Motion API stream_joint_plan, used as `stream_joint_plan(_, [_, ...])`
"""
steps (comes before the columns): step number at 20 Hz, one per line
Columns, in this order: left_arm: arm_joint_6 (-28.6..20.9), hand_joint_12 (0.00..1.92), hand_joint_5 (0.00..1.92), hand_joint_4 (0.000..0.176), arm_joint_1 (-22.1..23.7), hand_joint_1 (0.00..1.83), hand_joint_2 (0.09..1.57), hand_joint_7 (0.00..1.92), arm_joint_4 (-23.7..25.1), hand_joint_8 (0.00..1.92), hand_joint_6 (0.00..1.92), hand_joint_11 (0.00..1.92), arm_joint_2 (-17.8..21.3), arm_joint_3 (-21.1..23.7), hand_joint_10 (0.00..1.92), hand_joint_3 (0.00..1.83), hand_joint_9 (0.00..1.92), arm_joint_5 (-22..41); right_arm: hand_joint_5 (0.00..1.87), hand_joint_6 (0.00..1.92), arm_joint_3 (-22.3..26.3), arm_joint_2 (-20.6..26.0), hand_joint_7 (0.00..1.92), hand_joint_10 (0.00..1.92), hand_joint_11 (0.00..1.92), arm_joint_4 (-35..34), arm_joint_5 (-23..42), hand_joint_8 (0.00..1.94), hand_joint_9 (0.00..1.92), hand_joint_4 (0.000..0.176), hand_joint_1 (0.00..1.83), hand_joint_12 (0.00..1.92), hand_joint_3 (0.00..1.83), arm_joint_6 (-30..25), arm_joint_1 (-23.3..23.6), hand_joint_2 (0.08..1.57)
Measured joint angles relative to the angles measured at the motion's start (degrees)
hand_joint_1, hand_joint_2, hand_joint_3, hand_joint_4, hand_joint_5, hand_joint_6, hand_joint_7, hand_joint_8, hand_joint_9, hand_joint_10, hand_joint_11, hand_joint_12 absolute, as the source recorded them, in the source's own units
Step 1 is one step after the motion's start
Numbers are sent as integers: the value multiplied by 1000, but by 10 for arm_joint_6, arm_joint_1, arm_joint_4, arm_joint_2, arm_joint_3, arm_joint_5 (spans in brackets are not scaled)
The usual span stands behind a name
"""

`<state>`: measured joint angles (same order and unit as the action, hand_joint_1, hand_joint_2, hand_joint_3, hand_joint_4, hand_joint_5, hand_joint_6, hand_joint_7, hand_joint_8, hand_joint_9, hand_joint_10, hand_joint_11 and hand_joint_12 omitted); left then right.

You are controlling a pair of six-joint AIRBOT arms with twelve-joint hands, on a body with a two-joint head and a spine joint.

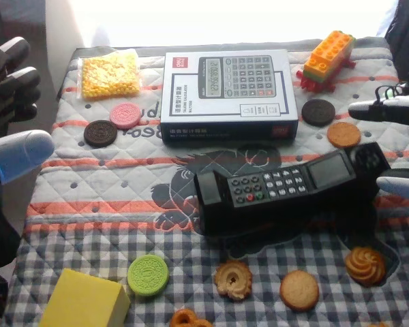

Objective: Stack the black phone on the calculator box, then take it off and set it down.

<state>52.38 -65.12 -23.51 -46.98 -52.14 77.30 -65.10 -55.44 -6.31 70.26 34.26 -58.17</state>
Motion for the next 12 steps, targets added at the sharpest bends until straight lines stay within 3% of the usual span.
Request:
stream_joint_plan(1, [0,870,112,145,-2,810,974,278,0,4,0,0,0,0,3,0,283,-1,420,0,0,0,482,0,176,2,0,0,417,19,722,524,0,0,-1,1081])
stream_joint_plan(2, [0,870,112,145,-2,810,974,278,-1,4,0,0,0,0,3,0,283,0,420,0,0,0,482,0,176,5,0,0,417,19,722,524,0,-2,-3,1081])
stream_joint_plan(4, [0,912,107,121,-2,816,972,291,-5,3,1,0,0,0,8,0,314,2,343,0,0,1,393,0,233,5,0,0,364,33,692,318,1,-9,-7,1067])
stream_joint_plan(5, [-2,904,93,132,-2,794,980,288,-5,0,0,0,0,0,8,3,319,4,325,2,0,2,367,1,271,3,2,3,357,45,691,215,1,-11,-10,1055])
stream_joint_plan(6, [-7,860,82,112,-3,701,981,296,-5,2,0,0,0,0,4,2,318,7,248,0,0,3,267,0,273,0,2,0,287,34,680,86,1,-13,-13,1045])
stream_joint_plan(7, [-18,825,76,116,-11,683,980,292,-5,0,0,0,0,0,2,1,307,18,217,0,0,4,234,0,275,0,2,0,270,43,639,74,0,-13,-14,1037])
stream_joint_plan(8, [-30,865,86,113,-17,676,960,302,-4,3,3,0,0,0,5,0,316,27,188,0,2,5,195,0,252,-1,6,0,241,64,640,58,7,-13,-14,1057])
stream_joint_plan(9, [-39,892,82,109,-23,653,959,300,-2,1,1,0,0,0,2,0,313,38,182,0,8,10,200,4,261,-2,16,4,248,67,616,54,7,-13,-14,1061])
stream_joint_plan(10, [-43,894,74,115,-25,631,960,273,-1,0,0,0,1,0,0,0,300,45,182,0,9,10,217,7,266,0,30,8,262,87,567,49,7,-14,-14,1069])
stream_joint_plan(12, [-50,949,66,116,-25,571,964,263,3,0,0,0,6,5,2,0,303,65,167,0,18,16,212,4,265,2,64,4,258,95,535,43,11,-15,-22,1084])
